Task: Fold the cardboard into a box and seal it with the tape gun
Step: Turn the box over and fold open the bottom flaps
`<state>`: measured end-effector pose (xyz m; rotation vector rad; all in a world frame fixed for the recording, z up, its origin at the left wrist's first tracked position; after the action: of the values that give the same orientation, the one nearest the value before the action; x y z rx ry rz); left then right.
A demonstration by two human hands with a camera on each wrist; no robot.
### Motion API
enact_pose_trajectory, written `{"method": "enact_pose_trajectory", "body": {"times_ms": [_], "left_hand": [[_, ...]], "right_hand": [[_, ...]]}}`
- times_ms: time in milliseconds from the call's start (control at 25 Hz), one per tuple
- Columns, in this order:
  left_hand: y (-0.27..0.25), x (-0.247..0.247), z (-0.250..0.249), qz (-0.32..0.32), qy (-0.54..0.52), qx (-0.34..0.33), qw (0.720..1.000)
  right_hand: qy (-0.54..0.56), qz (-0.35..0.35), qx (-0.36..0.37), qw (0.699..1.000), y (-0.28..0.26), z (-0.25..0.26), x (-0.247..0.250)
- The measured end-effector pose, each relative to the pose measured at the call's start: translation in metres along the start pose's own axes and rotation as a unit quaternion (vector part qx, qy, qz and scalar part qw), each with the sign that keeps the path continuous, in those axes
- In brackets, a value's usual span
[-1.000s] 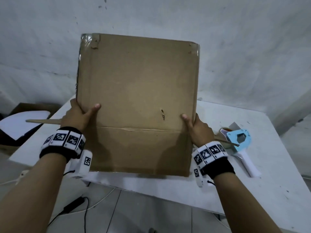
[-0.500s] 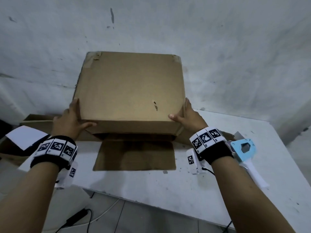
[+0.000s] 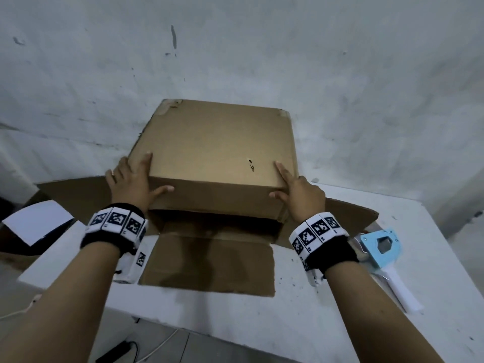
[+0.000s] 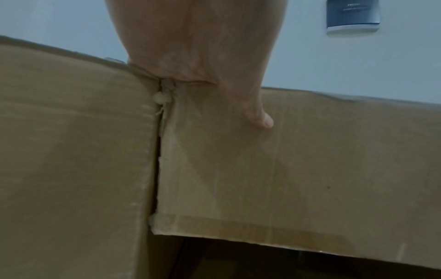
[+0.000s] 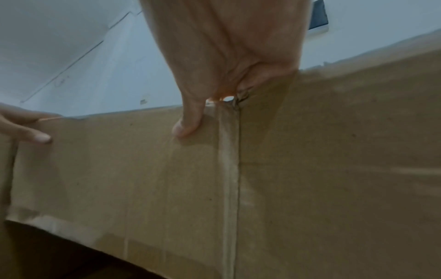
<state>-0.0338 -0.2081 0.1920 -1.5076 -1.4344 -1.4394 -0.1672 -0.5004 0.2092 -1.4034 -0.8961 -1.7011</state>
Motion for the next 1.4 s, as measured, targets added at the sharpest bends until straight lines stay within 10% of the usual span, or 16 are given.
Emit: {"method": "enact_pose_trajectory", "body": {"times_ms": [520, 720, 840, 920, 1000, 1160, 1280, 1400], "left_hand": [[0.065, -0.033, -0.020, 0.119, -0.117, -0.064, 0.984], [0.075, -0.025, -0.006, 0.078, -0.049, -0.174, 0.980], [0.078, -0.021, 0.018, 0.087, -0.071, -0.242, 0.964], [0.078, -0.021, 0.030, 0.074, -0.129, -0.271, 0.951], [0.072, -0.020, 0.040, 0.045, -0.229, -0.254, 0.939], [0.068, -0.024, 0.064, 0.007, -0.408, -0.195, 0.892], [0.065, -0.025, 0.068, 0.046, -0.595, -0.147, 0.789], [0.066, -0.001, 0.070, 0.055, -0.700, -0.114, 0.703]], "right_hand": [[-0.067, -0.066, -0.021, 0.995, 0.047, 0.017, -0.019], [0.008, -0.257, 0.023, 0.966, 0.032, 0.019, -0.065], [0.079, -0.246, -0.037, 0.965, -0.001, 0.023, -0.119], [0.357, -0.197, -0.154, 0.900, -0.016, 0.026, -0.136], [0.571, -0.191, -0.203, 0.773, -0.025, 0.030, -0.148], [0.594, -0.289, -0.176, 0.729, -0.051, 0.034, -0.111], [0.587, -0.392, -0.164, 0.689, -0.068, 0.045, -0.072], [0.671, -0.459, -0.146, 0.563, -0.075, 0.068, -0.048]]}}
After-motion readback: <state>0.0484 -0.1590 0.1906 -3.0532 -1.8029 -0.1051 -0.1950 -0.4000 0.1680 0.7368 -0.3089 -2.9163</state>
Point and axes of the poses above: each hand's wrist, its own y-axis towards the middle knuckle, its own x-axis out of the back of the hand, z = x × y, the point moved 3 cm from there along y, towards the middle knuckle, and after that the axes turned 7 degrees about -x, right-handed, at the moved point
